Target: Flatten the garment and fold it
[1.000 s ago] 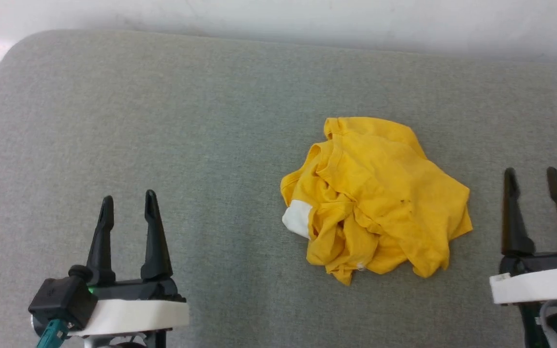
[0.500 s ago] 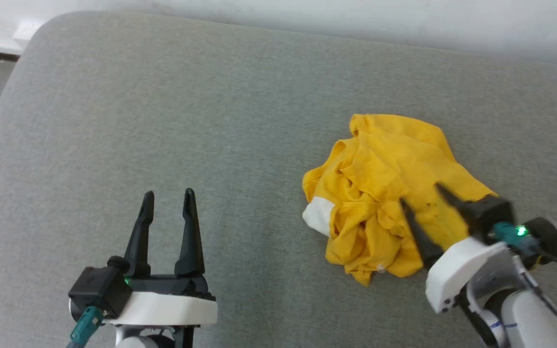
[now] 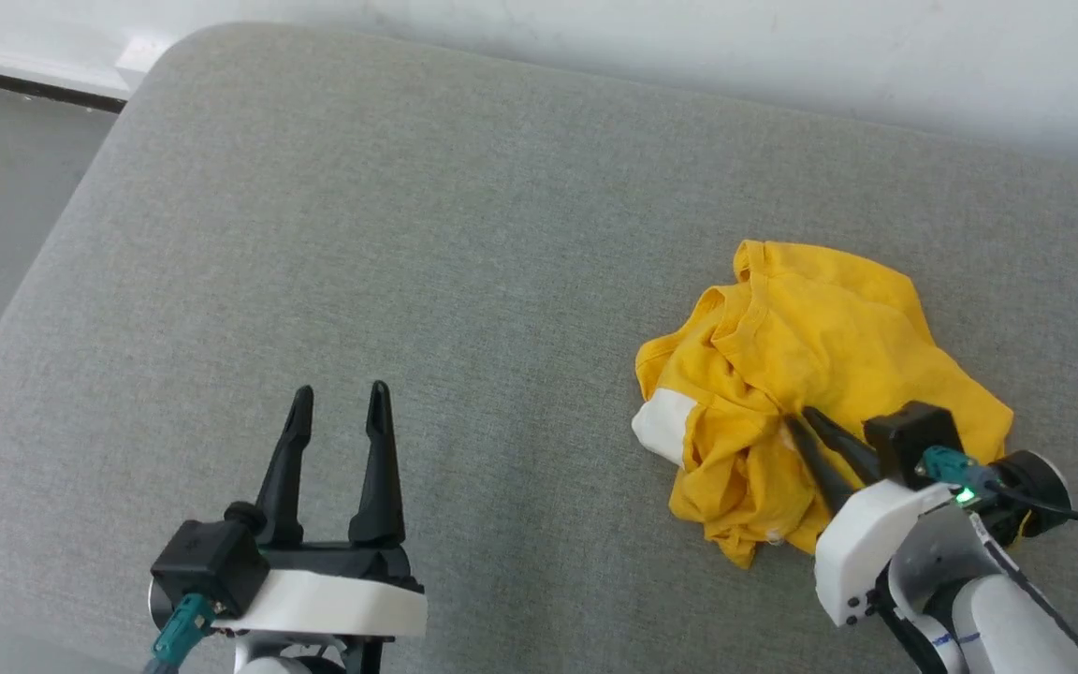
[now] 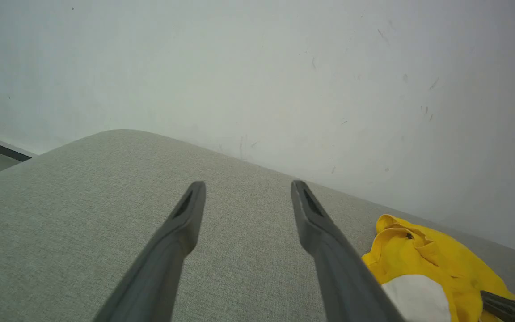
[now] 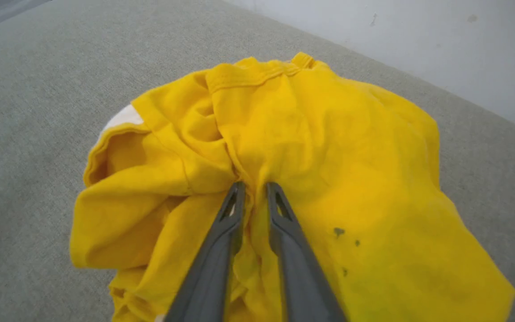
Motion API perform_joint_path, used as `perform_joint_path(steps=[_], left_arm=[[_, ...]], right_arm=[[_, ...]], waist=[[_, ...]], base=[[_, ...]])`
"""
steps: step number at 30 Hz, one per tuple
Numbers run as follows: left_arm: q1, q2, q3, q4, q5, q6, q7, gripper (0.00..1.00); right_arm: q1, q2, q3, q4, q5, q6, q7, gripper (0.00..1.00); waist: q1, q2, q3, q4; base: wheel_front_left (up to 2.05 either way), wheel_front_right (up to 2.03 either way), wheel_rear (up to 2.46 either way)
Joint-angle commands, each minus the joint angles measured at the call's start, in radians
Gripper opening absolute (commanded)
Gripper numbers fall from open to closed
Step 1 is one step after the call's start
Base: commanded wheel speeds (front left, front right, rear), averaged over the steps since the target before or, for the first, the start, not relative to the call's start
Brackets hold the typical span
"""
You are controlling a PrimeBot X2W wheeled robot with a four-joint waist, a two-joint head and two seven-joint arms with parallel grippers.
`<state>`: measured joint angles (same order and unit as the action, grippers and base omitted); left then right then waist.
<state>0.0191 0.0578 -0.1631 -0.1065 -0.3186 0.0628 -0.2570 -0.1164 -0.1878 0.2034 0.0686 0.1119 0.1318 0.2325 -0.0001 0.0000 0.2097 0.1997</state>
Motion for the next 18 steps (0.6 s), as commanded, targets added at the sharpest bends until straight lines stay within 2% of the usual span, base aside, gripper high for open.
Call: perform_joint_path(steps=[1, 5, 12, 13, 14, 15, 18], left_arm=[[0.009, -0.005, 0.004, 0.006, 0.005, -0.005, -0.005, 1.0], [0.017, -0.006, 0.008, 0.011, 0.007, -0.007, -0.005, 1.0], [0.006, -0.007, 0.005, 0.013, 0.006, -0.011, -0.005, 1.0], [0.004, -0.007, 0.004, 0.011, 0.005, -0.01, -0.005, 1.0], [0.003, -0.007, 0.004, 0.01, 0.004, -0.008, -0.005, 1.0], [0.003, -0.007, 0.003, 0.008, 0.003, -0.008, -0.005, 1.0], [0.001, -0.007, 0.002, 0.003, 0.003, -0.007, -0.005, 1.0]], right_arm=[[-0.009, 0.008, -0.011, -0.012, -0.003, -0.001, -0.012, 0.0], [-0.044, 0.019, -0.057, -0.071, 0.002, -0.001, -0.034, 0.0], [-0.108, -0.01, -0.2, -0.205, -0.024, -0.001, -0.04, 0.0], [-0.104, -0.008, -0.212, -0.221, -0.024, -0.001, -0.04, 0.15], [-0.097, -0.006, -0.22, -0.236, -0.024, -0.001, -0.043, 0.4], [-0.086, -0.001, -0.224, -0.248, -0.023, -0.001, -0.048, 1.0], [-0.041, 0.033, -0.23, -0.272, -0.011, -0.001, -0.055, 1.0]], waist=[[0.0001, 0.0, -0.01, -0.002], [0.0001, 0.0, -0.024, -0.025], [0.0001, 0.0, -0.026, -0.057], [0.0001, 0.0, -0.025, -0.059], [0.0001, 0.0, -0.024, -0.061], [0.0001, 0.0, -0.023, -0.064], [0.0001, 0.0, -0.014, -0.067]], base=[[0.0, 0.0, 0.0], [0.0, 0.0, 0.0], [0.0, 0.0, 0.0], [0.0, 0.0, 0.0], [0.0, 0.0, 0.0], [0.0, 0.0, 0.0], [0.0, 0.0, 0.0]])
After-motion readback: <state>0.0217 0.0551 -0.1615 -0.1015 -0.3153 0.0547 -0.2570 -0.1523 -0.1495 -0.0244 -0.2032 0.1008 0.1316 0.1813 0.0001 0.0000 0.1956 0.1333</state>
